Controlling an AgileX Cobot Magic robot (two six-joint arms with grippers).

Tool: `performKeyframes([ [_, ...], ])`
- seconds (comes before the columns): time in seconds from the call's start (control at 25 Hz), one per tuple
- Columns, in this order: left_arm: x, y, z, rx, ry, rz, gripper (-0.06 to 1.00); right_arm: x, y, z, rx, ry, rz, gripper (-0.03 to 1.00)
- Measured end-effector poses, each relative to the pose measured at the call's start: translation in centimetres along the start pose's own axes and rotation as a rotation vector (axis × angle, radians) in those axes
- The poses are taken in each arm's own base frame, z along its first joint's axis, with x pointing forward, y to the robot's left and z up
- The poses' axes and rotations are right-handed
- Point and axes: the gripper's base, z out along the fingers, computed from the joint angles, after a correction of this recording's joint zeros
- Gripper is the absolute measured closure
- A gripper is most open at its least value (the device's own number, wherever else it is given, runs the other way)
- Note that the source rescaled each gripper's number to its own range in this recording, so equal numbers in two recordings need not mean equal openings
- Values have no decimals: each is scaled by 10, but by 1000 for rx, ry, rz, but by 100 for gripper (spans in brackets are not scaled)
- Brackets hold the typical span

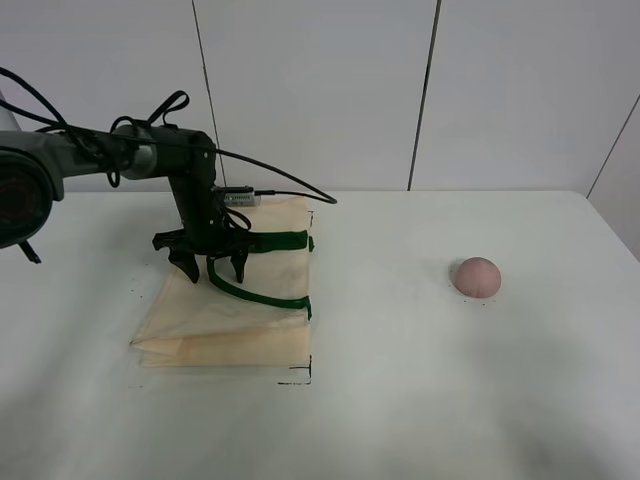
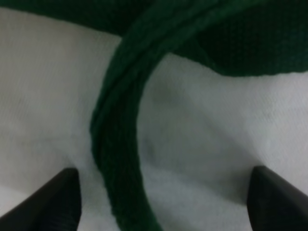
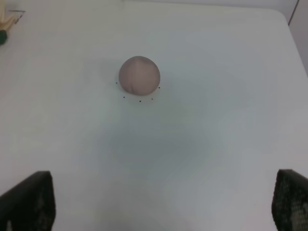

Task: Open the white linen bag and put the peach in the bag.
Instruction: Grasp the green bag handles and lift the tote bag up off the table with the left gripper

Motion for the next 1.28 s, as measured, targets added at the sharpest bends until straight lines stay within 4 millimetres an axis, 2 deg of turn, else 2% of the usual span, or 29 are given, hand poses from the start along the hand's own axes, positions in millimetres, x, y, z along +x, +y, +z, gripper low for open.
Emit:
performKeyframes([
  [0.12, 0, 0, 0, 1, -3, 0, 1, 0, 0, 0, 0, 0, 0, -3],
  [0.2, -1, 0, 0, 2, -6, -2, 16, 0, 0, 0, 0, 0, 0, -3],
  [0.24, -1, 0, 0, 3, -8, -4, 26, 0, 0, 0, 0, 0, 0, -3],
  [0.32, -1, 0, 0, -4, -14, -14, 59, 0, 0, 0, 0, 0, 0, -3],
  [0.4, -2, 1, 0, -9, -17, -29, 87, 0, 0, 0, 0, 0, 0, -3],
  [0.44, -2, 1, 0, -9, -17, -32, 94, 0, 0, 0, 0, 0, 0, -3],
  [0.56, -2, 1, -5, -8, -26, -37, 94, 0, 0, 0, 0, 0, 0, -3],
  [0.68, -7, 1, -29, -3, -62, -38, 94, 0, 0, 0, 0, 0, 0, -3],
  [0.84, -14, 2, -96, 23, -175, 7, 94, 0, 0, 0, 0, 0, 0, -3],
  [1.0, -11, 5, -167, 43, -280, 69, 94, 0, 0, 0, 0, 0, 0, -3],
  [1.16, -11, 7, -218, 68, -429, 125, 94, 0, 0, 0, 0, 0, 0, -3],
  [1.28, -3, 8, -241, 96, -480, 141, 94, 0, 0, 0, 0, 0, 0, -3],
])
